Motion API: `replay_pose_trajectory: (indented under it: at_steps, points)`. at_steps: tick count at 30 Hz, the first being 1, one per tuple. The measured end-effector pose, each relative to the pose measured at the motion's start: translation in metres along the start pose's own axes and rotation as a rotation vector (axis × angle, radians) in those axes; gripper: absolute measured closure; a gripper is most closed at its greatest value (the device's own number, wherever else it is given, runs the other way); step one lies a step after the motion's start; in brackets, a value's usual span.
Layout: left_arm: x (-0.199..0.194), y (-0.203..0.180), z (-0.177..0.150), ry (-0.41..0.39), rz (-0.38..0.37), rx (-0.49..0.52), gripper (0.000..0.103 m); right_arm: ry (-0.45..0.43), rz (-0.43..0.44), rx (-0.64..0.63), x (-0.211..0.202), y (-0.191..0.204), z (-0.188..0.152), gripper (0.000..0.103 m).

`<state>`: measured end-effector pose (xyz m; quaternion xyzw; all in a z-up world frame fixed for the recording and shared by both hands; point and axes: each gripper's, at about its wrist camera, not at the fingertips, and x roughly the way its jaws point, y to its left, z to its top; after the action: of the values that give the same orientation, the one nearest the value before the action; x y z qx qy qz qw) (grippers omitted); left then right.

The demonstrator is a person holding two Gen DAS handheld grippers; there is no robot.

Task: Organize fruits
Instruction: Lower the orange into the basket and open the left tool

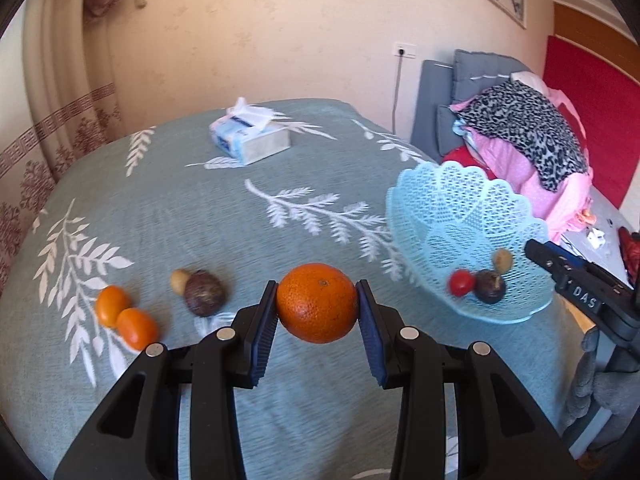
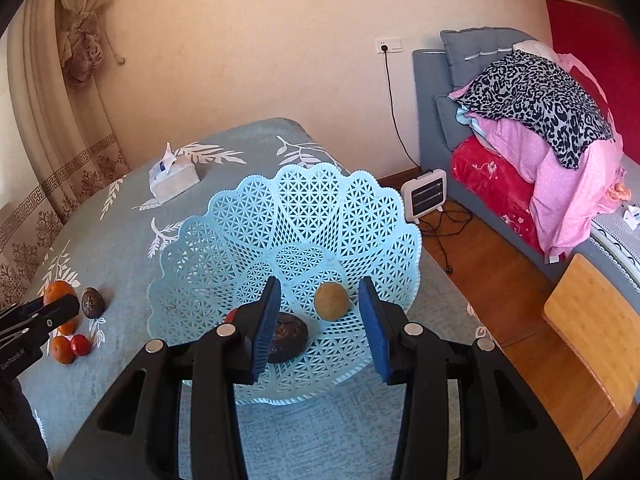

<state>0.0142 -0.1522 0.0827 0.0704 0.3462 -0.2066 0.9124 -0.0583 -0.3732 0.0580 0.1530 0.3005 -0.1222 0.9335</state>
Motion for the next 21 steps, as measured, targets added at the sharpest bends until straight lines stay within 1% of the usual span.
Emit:
replay_pose_trajectory:
  at_steps: [4,9,14,19,20,21]
  points:
    - [0.010,-0.027,0.008,-0.003,-0.044,0.051,0.064,0.009,0.002,0.016,0.002,-0.005,0.000,0.059]
    - [0.024,-0.053,0.014,0.006,-0.091,0.094,0.064,0.000,0.003,0.031,0.000,-0.009,0.001,0.059]
    - [0.038,-0.068,0.020,0.018,-0.127,0.115,0.064,-0.004,0.002,0.048,-0.001,-0.014,0.003,0.059]
    - [0.049,-0.078,0.023,0.027,-0.141,0.133,0.064,-0.001,0.004,0.058,-0.001,-0.016,0.002,0.059]
    - [0.051,-0.078,0.022,0.030,-0.141,0.133,0.063,-0.002,0.003,0.058,-0.001,-0.016,0.002,0.059]
    - [0.052,-0.078,0.022,0.030,-0.142,0.131,0.057,-0.002,0.003,0.058,-0.001,-0.016,0.002,0.059]
